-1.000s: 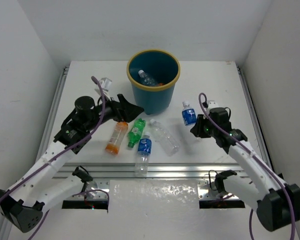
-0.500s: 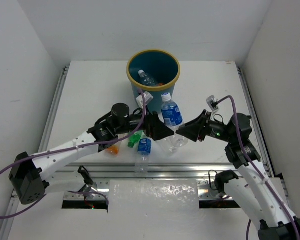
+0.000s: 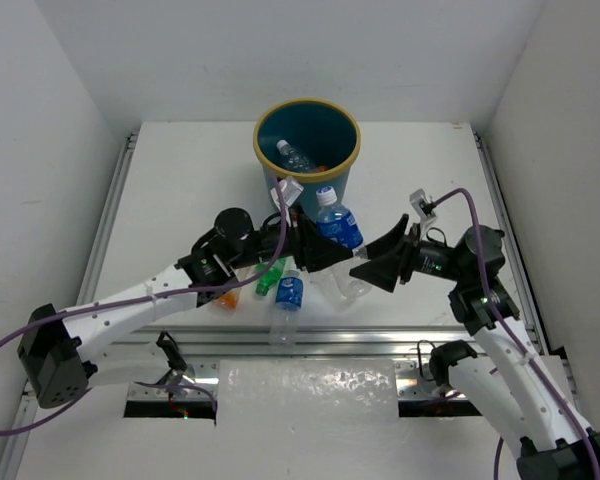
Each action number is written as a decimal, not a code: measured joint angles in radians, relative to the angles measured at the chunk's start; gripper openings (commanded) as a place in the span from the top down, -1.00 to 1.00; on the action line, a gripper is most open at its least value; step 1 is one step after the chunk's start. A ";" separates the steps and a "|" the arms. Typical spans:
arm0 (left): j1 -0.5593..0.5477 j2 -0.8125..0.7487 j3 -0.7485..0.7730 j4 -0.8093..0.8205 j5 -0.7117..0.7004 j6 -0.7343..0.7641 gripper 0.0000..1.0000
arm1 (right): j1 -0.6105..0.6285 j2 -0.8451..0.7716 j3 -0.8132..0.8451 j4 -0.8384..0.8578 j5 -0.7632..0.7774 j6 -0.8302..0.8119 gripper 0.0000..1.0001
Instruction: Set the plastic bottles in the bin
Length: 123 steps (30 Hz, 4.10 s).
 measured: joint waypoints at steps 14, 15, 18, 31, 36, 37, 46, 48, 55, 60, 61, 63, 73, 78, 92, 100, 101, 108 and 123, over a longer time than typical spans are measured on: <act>0.122 0.347 0.962 -0.540 -0.787 0.238 0.94 | 0.004 -0.019 0.137 -0.480 0.567 -0.238 -0.98; 0.147 0.399 1.028 -0.547 -0.819 0.257 0.79 | 0.004 -0.016 0.134 -0.491 0.577 -0.243 -0.98; 0.209 0.553 1.190 -0.592 -0.891 0.306 0.50 | 0.004 0.006 0.127 -0.513 0.581 -0.269 -0.98; 0.246 0.859 1.300 -0.814 -0.920 0.399 -0.66 | 0.135 0.425 0.173 -0.583 0.663 -0.370 -0.98; 0.240 0.711 1.273 -0.827 -0.891 0.383 -0.72 | 0.293 0.667 0.280 -0.567 0.815 -0.397 -0.90; 0.236 0.652 1.237 -0.827 -0.887 0.380 -0.72 | 0.312 0.715 0.298 -0.557 0.838 -0.402 -0.88; 0.194 0.048 0.811 -0.806 -0.860 0.296 -0.78 | 0.366 0.940 0.309 -0.505 0.930 -0.410 -0.10; 0.194 -0.048 0.687 -0.797 -0.834 0.266 -0.78 | 0.367 0.930 0.294 -0.481 0.930 -0.411 0.27; 0.194 -0.205 0.333 -0.751 -0.632 0.178 -0.78 | 0.369 0.681 0.099 -0.455 0.943 -0.380 0.99; 0.166 -0.175 0.083 -0.596 -0.379 0.113 -0.85 | 0.362 0.314 0.050 -0.504 0.938 -0.359 0.96; 0.151 -0.171 0.032 -0.557 -0.324 0.099 -0.85 | 0.357 0.258 0.054 -0.504 0.925 -0.356 0.96; 0.119 -0.163 -0.030 -0.478 -0.229 0.077 -0.85 | 0.337 0.164 0.068 -0.503 0.869 -0.354 0.96; 0.054 -0.119 -0.020 -0.179 -0.051 0.074 -0.91 | 0.319 0.003 0.106 -0.416 0.611 -0.303 0.90; 0.046 -0.055 0.024 -0.166 -0.076 0.089 -0.90 | 0.304 0.007 0.102 -0.365 0.597 -0.257 0.91; 0.011 -0.026 0.078 -0.175 -0.067 0.087 -0.02 | 0.317 0.009 0.055 -0.115 0.385 -0.235 0.91; 0.011 -0.001 0.166 -0.238 -0.107 0.097 1.00 | 0.319 -0.039 0.051 -0.144 0.511 -0.236 -0.98; 0.011 0.009 0.204 -0.261 -0.142 0.104 1.00 | 0.319 -0.050 0.051 -0.162 0.546 -0.237 -0.98; 0.112 0.247 0.747 -0.484 -0.506 0.211 0.68 | 0.317 -0.153 0.064 -0.423 0.943 -0.206 -0.98; 0.268 0.949 1.440 -0.734 -0.653 0.338 -0.83 | 0.318 -0.162 0.097 -0.634 1.078 -0.256 -0.98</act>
